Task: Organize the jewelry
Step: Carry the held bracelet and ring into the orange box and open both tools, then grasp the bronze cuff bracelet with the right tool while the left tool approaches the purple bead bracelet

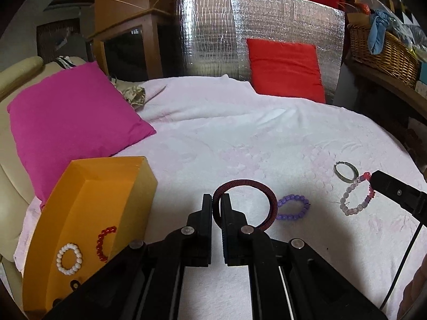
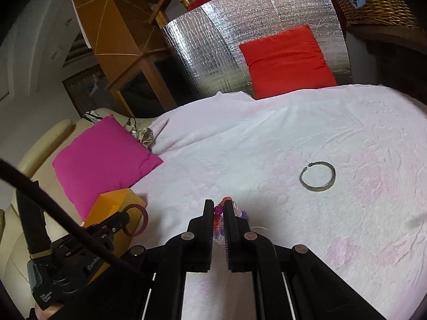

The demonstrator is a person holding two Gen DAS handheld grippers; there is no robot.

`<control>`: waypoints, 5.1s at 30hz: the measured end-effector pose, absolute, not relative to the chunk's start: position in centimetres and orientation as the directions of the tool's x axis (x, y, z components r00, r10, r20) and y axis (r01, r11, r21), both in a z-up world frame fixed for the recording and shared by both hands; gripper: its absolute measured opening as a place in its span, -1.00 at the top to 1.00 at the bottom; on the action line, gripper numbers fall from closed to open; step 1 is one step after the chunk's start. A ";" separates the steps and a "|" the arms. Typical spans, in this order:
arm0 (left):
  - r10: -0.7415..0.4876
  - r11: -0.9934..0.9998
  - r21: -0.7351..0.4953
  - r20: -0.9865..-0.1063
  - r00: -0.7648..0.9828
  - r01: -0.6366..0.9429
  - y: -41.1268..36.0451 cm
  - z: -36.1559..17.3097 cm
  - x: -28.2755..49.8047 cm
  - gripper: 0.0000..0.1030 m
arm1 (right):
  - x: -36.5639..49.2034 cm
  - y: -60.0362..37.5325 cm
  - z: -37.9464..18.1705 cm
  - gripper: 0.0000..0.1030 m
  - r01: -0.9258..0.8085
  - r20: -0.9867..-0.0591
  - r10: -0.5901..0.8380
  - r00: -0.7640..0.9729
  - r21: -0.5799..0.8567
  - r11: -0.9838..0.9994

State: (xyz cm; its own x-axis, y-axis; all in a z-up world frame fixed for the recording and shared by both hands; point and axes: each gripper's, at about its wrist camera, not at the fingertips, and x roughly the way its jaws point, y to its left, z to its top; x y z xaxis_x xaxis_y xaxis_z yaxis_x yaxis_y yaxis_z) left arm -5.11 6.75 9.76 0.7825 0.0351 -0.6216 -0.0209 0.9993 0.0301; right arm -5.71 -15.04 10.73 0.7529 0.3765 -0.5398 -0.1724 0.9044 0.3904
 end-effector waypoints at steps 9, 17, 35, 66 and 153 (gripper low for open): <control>0.057 0.998 0.020 -0.602 0.797 -0.057 8.1 10.5 -6.4 0.88 | -6.1 -13.7 10.8 0.85 -0.209 -0.528 0.405 0.747 0.392 0.896; 0.081 0.996 0.022 -0.592 0.802 -0.084 9.1 11.0 -6.5 0.88 | -6.0 -11.8 10.8 0.85 -0.250 -0.521 0.433 0.735 0.385 0.888; 0.122 0.984 -0.035 -0.581 0.805 -0.174 14.2 12.6 -8.5 0.88 | -6.5 -6.8 10.8 0.85 -0.361 -0.505 0.528 0.682 0.396 0.845; 0.196 0.964 0.026 -0.742 0.642 -0.264 27.5 6.4 -20.2 0.88 | -12.7 10.6 6.6 0.85 -0.665 -0.545 0.770 0.332 0.445 0.600; 0.021 0.998 0.053 -0.829 0.558 0.042 2.3 3.5 -0.6 -0.41 | -1.7 -27.5 8.3 0.33 0.158 -0.665 0.235 0.709 0.474 0.866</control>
State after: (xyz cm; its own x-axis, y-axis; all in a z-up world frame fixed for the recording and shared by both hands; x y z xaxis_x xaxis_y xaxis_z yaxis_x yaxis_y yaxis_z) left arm -0.64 2.28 3.53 0.5582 0.0210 -0.8294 0.0420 0.9977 0.0535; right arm -1.72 -27.49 8.27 0.7086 0.2348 -0.6654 0.1581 0.8662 0.4740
